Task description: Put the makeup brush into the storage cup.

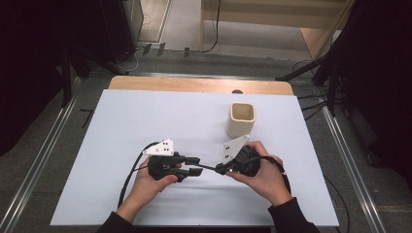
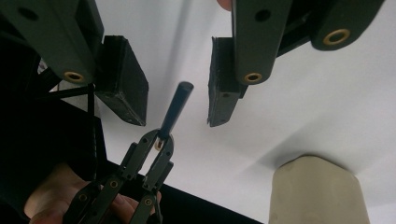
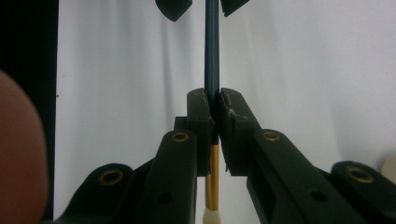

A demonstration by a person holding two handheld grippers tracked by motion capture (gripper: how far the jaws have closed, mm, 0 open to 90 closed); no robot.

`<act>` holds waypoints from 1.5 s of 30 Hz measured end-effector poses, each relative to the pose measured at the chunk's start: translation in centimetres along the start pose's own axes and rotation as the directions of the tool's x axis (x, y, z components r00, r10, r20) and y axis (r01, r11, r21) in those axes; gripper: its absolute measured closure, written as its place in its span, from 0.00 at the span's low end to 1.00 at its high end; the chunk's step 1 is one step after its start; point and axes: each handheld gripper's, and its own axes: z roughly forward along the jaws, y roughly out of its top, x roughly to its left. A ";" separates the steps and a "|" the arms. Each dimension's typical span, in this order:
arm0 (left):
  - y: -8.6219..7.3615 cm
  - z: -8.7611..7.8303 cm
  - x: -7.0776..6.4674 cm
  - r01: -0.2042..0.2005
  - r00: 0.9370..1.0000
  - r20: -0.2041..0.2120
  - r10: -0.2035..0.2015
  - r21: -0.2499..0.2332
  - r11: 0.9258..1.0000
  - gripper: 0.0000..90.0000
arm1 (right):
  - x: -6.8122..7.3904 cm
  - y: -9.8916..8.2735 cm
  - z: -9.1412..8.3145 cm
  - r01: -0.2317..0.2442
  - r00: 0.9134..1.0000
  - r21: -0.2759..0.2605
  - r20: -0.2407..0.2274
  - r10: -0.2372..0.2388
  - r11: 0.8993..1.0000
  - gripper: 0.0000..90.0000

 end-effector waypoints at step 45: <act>0.3 0.1 0.1 0.004 0.998 0.064 -0.007 0.040 0.999 0.90 | 0.3 0.1 0.2 0.031 0.999 0.025 -0.016 -0.031 0.999 0.94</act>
